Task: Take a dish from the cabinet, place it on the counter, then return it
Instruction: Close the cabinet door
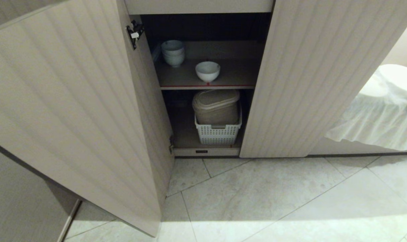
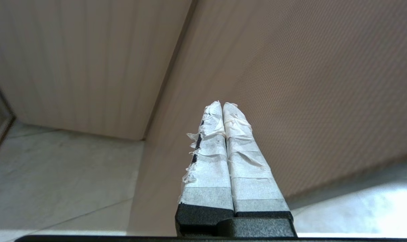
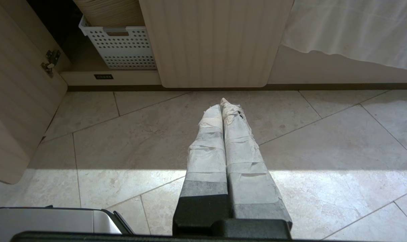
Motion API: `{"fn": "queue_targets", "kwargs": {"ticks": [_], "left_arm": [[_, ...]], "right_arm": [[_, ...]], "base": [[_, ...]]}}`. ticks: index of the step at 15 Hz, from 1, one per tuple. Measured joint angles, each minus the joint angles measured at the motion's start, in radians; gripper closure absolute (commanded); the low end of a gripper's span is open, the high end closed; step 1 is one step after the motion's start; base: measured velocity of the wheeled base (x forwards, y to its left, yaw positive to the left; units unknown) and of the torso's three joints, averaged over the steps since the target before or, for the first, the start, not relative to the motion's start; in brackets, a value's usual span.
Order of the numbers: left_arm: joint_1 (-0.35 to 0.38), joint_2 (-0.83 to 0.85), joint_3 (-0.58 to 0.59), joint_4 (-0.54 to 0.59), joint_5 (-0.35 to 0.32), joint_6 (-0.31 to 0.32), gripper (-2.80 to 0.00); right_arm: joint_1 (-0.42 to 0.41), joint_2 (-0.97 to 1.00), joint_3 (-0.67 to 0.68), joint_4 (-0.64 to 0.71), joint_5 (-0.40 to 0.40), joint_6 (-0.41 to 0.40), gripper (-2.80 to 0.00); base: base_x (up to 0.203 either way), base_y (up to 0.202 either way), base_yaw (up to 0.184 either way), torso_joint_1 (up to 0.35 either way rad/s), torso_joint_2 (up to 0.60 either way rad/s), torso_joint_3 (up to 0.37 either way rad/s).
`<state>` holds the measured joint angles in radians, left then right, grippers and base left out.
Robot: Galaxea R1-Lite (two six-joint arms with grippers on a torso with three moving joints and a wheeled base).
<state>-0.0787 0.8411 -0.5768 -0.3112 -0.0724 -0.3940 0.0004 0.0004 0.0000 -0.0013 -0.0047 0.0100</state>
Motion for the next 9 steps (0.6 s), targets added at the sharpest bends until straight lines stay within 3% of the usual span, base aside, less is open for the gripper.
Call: {"fn": "queue_targets", "kwargs": {"ticks": [2, 9], "left_arm": [[-0.001, 0.014, -0.002, 0.001, -0.013, -0.002, 0.0], [-0.006, 0.025, -0.018, -0.009, -0.179, -0.002, 0.0]], "right_arm": [[0.0, 0.0, 0.0, 0.0, 0.0, 0.0, 0.0], [0.0, 0.0, 0.0, 0.0, 0.0, 0.001, 0.0]], "base": [[0.0, 0.0, 0.0, 0.0, 0.0, 0.0], [0.0, 0.0, 0.0, 0.0, 0.0, 0.0]]}}
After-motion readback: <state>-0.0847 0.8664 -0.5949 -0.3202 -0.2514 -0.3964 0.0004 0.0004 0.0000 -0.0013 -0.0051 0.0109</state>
